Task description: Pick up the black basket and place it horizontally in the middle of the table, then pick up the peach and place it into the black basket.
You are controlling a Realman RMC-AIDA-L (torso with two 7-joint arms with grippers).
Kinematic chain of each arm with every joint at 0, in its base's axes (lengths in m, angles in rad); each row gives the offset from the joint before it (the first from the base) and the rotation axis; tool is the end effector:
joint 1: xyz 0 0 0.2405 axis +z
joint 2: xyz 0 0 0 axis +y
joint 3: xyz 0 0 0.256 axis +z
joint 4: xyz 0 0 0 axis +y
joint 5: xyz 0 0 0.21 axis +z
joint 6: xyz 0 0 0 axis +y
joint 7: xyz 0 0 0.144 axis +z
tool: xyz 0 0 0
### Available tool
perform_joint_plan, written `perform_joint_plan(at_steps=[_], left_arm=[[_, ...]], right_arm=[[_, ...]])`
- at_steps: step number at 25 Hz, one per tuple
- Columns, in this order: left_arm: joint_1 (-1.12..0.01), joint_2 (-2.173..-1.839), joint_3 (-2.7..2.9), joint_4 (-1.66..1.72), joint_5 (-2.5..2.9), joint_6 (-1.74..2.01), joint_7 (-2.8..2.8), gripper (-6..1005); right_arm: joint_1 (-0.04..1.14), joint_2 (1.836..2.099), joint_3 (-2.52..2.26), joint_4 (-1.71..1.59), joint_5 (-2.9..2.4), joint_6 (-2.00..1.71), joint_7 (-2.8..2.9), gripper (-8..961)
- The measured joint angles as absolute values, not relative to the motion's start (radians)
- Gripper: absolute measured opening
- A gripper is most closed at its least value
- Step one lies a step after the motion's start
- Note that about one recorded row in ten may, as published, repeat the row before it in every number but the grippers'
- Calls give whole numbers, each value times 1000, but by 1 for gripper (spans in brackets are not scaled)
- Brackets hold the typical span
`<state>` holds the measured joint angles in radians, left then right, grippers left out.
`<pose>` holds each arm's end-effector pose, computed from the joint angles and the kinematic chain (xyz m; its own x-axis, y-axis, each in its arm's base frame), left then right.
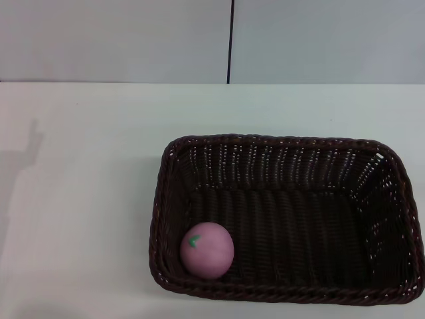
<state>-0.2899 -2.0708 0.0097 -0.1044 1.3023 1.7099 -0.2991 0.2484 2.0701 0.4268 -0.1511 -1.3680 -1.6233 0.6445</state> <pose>-0.3458 0.2468 0.0397 0.5518 -0.3760 0.7444 0.7974 -0.0235 -0.6030 0.4110 0.2113 0.1226 0.5031 0.4734 -0.7230 -0.8642 0.2748 -0.4214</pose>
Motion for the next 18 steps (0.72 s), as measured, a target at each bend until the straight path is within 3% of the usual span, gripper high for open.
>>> perform_joint_plan(at_steps=[6, 9, 18], left_arm=[[-285, -2071, 15, -105, 1305, 1710, -299, 844], [-285, -2071, 16, -107, 1306, 1710, -298, 653], [-296, -2071, 10, -118, 1302, 1708, -298, 572]], right_arm=[[250, 2069, 453, -152, -1368, -1618, 644, 545], [250, 2068, 461, -152, -1368, -1613, 644, 544], [250, 2070, 475, -152, -1368, -1608, 643, 545]])
